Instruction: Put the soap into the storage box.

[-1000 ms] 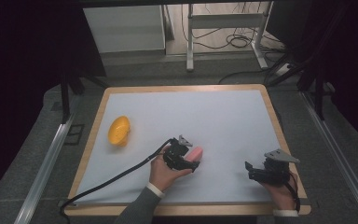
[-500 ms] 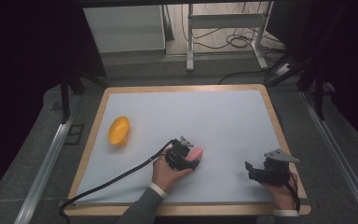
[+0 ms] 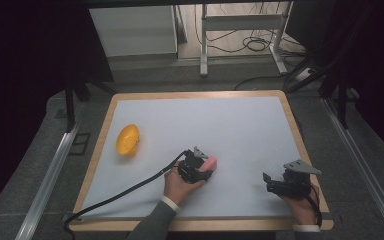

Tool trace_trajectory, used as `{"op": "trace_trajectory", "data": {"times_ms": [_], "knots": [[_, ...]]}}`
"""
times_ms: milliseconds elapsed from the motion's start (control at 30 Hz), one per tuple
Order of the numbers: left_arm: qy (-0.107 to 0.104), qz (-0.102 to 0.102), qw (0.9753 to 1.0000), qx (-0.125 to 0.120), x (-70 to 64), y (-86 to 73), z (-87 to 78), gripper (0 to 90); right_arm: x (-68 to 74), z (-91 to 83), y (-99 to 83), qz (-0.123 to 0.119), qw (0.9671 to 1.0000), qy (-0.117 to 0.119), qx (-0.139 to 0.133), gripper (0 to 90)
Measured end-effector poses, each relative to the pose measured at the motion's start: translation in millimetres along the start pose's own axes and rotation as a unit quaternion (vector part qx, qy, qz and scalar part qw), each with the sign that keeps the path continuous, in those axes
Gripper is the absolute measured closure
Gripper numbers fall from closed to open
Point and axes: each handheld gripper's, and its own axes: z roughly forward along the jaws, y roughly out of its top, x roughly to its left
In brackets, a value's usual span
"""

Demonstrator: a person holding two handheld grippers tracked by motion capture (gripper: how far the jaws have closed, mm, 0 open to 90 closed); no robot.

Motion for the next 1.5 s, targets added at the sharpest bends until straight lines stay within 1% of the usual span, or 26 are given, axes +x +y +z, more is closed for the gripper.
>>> {"op": "trace_trajectory", "data": {"times_ms": [33, 167, 300, 400, 533, 567, 733, 967, 1133, 1400, 1433, 1467, 1500], "knots": [[0.002, 0.001, 1.0, -0.004, -0.5, -0.7, 0.3, 60.0, 0.0, 0.1, 0.0, 0.0, 1.0, 0.0, 0.0, 7.6], [0.004, 0.001, 1.0, -0.006, -0.3, -0.7, 0.4, 60.0, -0.3, -0.1, 0.0, 0.0, 1.0, -0.001, -0.001, 7.6], [0.005, 0.005, 1.0, -0.004, 0.3, -0.7, -0.9, 60.0, -0.8, -0.5, 0.1, 0.0, 1.0, -0.002, -0.001, 7.6], [0.005, 0.004, 1.0, -0.007, 0.1, -0.3, -3.5, 60.0, -1.2, -0.5, -0.1, 0.0, 1.0, -0.003, -0.001, 7.6], [0.006, 0.009, 0.9999, -0.013, -0.2, 1.3, -10.9, 60.1, -1.0, -0.6, 0.0, 0.0, 1.0, -0.003, -0.002, 7.6], [0.008, 0.012, 0.9998, -0.015, -0.1, 1.7, -12.5, 60.0, -1.0, -0.5, -0.1, 0.0, 1.0, -0.003, -0.001, 7.6], [0.014, 0.017, 0.9995, -0.023, 1.1, 3.8, -23.2, 60.0, -1.0, -0.1, -0.3, 0.001, 1.0, -0.003, 0.0, 7.6], [0.016, 0.019, 0.9992, -0.03, 1.9, 5.8, -33.7, 60.0, -0.8, -0.6, 0.1, 0.001, 1.0, -0.001, -0.001, 7.6], [0.02, 0.027, 0.9988, -0.036, 1.6, 6.5, -41.6, 60.1, -1.1, -0.9, 0.2, 0.001, 1.0, -0.001, -0.002, 7.6], [0.024, 0.027, 0.9986, -0.038, 5.0, 7.0, -46.7, 60.0, -0.8, -1.1, 0.4, -0.001, 1.0, 0.001, -0.003, 7.6], [0.024, 0.027, 0.9986, -0.039, 5.5, 7.0, -47.3, 60.0, -0.8, -1.1, 0.4, -0.001, 1.0, 0.001, -0.003, 7.6], [0.023, 0.022, 0.9985, -0.045, 8.3, 6.3, -48.6, 60.1, -0.9, -1.1, 0.3, -0.002, 1.0, 0.003, -0.003, 7.6], [0.023, 0.022, 0.9985, -0.045, 8.3, 6.3, -48.6, 60.1, -0.9, -1.2, 0.3, -0.002, 1.0, 0.003, -0.003, 7.6]]}}
